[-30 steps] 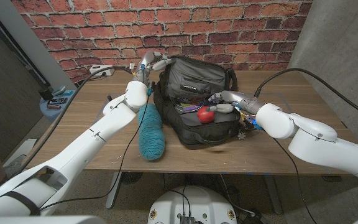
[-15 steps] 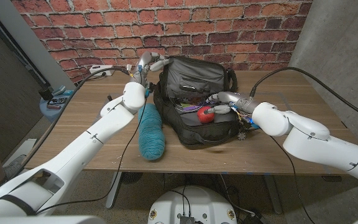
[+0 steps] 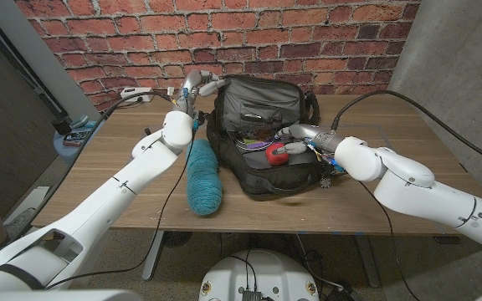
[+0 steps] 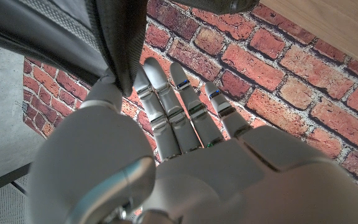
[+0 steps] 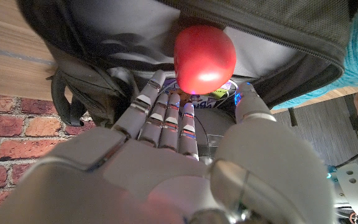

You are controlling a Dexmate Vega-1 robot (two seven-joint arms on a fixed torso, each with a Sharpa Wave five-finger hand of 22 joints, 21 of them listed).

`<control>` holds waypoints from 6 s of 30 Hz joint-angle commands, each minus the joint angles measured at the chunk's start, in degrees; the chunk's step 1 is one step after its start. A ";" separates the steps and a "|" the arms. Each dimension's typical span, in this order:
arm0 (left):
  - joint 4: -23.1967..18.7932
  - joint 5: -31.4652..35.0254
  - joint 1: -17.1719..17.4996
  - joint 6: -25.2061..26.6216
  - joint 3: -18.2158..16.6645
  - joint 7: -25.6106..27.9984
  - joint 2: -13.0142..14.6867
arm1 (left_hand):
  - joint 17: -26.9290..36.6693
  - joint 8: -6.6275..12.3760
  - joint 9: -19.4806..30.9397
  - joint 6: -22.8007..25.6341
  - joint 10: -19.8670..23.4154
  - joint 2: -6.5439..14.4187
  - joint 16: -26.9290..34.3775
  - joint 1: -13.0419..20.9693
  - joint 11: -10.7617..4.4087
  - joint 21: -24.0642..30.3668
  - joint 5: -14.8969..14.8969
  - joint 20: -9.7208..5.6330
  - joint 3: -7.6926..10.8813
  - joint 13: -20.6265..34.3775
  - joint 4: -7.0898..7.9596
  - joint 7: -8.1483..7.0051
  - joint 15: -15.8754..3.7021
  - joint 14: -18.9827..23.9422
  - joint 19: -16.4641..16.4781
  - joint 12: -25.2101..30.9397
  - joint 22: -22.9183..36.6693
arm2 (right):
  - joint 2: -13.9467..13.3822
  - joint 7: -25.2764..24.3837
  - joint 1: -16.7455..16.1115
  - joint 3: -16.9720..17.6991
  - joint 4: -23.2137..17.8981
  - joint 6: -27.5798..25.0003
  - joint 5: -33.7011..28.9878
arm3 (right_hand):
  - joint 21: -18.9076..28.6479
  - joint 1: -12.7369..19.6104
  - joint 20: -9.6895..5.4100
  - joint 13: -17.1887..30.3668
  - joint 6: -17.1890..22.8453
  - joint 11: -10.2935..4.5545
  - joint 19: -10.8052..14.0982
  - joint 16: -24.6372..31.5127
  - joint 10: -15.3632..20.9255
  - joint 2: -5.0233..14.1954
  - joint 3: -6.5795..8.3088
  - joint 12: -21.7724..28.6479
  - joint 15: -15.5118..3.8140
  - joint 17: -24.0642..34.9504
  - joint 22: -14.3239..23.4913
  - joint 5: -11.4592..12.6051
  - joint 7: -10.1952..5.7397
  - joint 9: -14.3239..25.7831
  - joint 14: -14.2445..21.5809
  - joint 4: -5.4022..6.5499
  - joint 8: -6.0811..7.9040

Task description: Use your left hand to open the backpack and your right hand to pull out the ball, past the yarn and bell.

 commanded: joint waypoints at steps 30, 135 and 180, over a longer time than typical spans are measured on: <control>3.08 -1.76 0.23 -5.09 -1.38 -1.17 1.20 | 0.37 0.53 0.01 -0.42 0.29 4.08 -0.62 4.46 -0.01 0.36 0.24 -0.28 -0.21 0.50 0.12 -0.17 -0.25 -0.03 -0.07 -0.62 0.38 | 4.93 8.05 4.67 -4.67 4.81 2.10 -6.82 | -0.69 3.07 0.26 0.71 -2.88 0.19 -1.32 -0.63 -3.63 -1.09 -0.19 -0.95 -0.03 0.65 0.30 0.25 -0.20 0.23 -1.94 0.76 -0.58; 1.05 2.00 2.67 -7.13 -1.28 1.61 -0.48 | 1.36 0.62 -0.38 -0.73 0.25 4.45 -1.73 4.52 -0.14 0.77 -0.24 -0.44 -0.59 1.17 0.20 -0.28 -0.33 -0.25 -0.29 -1.82 0.47 | 2.25 -2.36 -8.27 7.11 5.04 19.23 -9.87 | 2.44 9.63 -5.99 8.54 8.77 -5.04 9.75 7.38 7.27 0.55 -3.40 11.45 -7.64 8.17 0.65 0.39 -4.53 1.66 10.54 1.49 2.22; 6.13 1.63 -0.61 -9.40 0.50 1.09 -2.71 | 1.73 0.68 -0.34 -0.89 0.39 4.50 -2.20 4.71 0.03 0.84 -0.37 -0.40 -0.68 1.32 0.12 -0.14 -0.27 -0.31 -0.55 -2.30 0.47 | -4.48 -8.38 -18.56 17.94 -5.16 7.64 -6.20 | 2.34 10.04 -5.80 9.73 9.29 -4.87 9.91 7.28 7.00 0.61 -4.12 12.88 -7.51 9.28 0.70 0.43 -4.37 1.84 10.74 1.82 1.53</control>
